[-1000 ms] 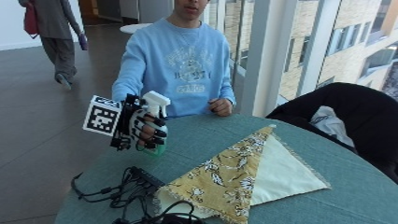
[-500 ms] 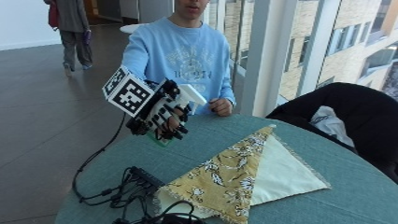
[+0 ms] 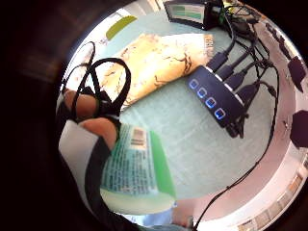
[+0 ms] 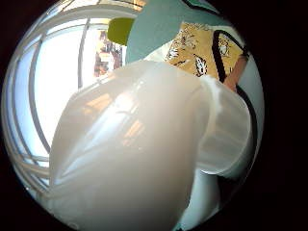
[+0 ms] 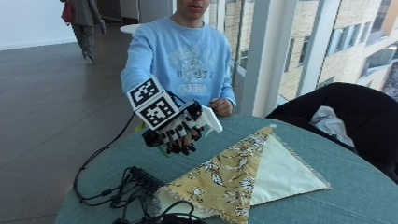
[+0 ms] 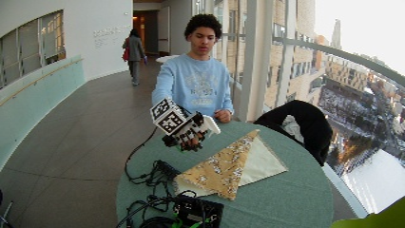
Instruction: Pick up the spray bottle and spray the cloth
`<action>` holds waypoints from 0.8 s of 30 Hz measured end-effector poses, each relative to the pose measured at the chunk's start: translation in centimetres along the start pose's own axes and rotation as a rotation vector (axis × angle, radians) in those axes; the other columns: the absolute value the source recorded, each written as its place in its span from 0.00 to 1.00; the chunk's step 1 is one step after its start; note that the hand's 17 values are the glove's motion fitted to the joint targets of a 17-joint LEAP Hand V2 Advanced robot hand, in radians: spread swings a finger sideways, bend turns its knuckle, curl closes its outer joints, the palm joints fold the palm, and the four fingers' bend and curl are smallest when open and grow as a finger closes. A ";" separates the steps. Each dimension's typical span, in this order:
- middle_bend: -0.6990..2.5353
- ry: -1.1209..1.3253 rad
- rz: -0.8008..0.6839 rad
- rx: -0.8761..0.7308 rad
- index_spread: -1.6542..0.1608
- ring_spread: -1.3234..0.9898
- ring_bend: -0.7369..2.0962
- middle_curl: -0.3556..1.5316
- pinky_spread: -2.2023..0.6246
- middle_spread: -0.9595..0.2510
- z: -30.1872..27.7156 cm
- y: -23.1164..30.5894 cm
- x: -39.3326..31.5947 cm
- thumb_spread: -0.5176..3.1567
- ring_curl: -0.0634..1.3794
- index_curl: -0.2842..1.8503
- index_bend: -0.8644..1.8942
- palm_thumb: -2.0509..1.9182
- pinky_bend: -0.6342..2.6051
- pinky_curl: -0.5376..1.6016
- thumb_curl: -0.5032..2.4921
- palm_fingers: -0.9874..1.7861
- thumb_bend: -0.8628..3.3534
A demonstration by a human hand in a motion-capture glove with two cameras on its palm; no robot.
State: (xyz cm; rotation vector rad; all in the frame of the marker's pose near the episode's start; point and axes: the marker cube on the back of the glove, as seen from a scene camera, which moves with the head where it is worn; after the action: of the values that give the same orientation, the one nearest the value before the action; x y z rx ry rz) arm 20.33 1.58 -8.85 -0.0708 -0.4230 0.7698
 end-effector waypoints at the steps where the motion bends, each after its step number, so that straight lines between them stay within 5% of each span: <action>1: 0.28 0.014 0.006 -0.007 0.79 0.55 0.43 0.41 0.78 0.74 0.3 -0.1 0.0 0.34 0.32 0.35 0.38 0.75 0.28 0.43 0.36 0.79 0.20; 24: 0.29 0.118 0.077 -0.091 0.80 0.55 0.44 0.42 0.78 0.74 2.3 -0.8 -0.6 0.33 0.32 0.35 0.38 0.75 0.29 0.43 0.38 0.79 0.20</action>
State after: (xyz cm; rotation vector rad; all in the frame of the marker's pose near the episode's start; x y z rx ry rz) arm 19.57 0.38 -6.73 -0.2172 -0.3447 0.8176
